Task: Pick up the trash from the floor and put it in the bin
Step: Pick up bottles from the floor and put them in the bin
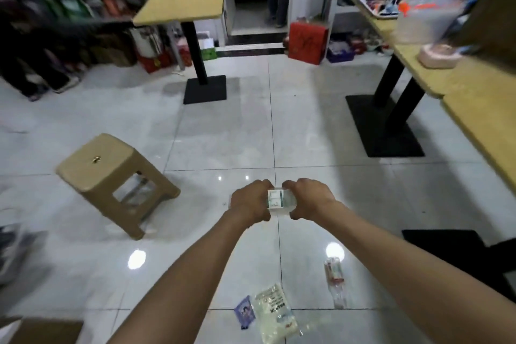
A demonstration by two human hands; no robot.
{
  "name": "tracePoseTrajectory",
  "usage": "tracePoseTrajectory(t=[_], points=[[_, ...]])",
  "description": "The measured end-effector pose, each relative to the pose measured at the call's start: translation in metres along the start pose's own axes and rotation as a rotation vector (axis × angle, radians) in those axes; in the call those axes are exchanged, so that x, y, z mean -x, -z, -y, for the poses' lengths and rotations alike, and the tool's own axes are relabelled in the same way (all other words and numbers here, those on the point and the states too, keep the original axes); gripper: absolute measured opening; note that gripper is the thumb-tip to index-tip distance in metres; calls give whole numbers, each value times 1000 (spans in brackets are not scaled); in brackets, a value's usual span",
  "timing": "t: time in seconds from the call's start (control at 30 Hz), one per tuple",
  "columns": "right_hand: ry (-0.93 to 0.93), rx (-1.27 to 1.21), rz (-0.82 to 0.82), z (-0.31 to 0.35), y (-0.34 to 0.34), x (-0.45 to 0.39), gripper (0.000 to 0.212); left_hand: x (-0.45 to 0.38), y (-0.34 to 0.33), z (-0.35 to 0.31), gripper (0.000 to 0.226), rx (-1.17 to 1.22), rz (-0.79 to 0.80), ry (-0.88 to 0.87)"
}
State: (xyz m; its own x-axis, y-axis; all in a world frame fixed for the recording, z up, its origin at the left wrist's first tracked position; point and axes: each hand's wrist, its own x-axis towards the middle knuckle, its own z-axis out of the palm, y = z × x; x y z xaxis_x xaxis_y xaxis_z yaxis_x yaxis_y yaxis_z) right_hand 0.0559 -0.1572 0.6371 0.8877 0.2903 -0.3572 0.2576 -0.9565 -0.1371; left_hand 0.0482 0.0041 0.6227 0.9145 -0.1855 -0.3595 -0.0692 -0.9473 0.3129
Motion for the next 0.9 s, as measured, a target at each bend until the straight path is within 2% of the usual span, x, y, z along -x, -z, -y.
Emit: tracePoseTrajectory(t=[0.17, 0.23, 0.4, 0.63, 0.9], points=[[54, 6, -52, 47, 135, 85, 69, 98, 137, -33, 64, -40, -42, -43], [76, 0, -97, 63, 175, 122, 68, 141, 178, -44, 63, -69, -110, -76], [272, 80, -270, 112, 242, 212, 67, 268, 222, -50, 66, -24, -344, -99], [581, 105, -315, 219, 255, 300, 68, 439, 234, -16, 67, 71, -521, 86], [1001, 73, -204, 410, 190, 401, 72, 671, 189, 76, 73, 104, -567, 513]])
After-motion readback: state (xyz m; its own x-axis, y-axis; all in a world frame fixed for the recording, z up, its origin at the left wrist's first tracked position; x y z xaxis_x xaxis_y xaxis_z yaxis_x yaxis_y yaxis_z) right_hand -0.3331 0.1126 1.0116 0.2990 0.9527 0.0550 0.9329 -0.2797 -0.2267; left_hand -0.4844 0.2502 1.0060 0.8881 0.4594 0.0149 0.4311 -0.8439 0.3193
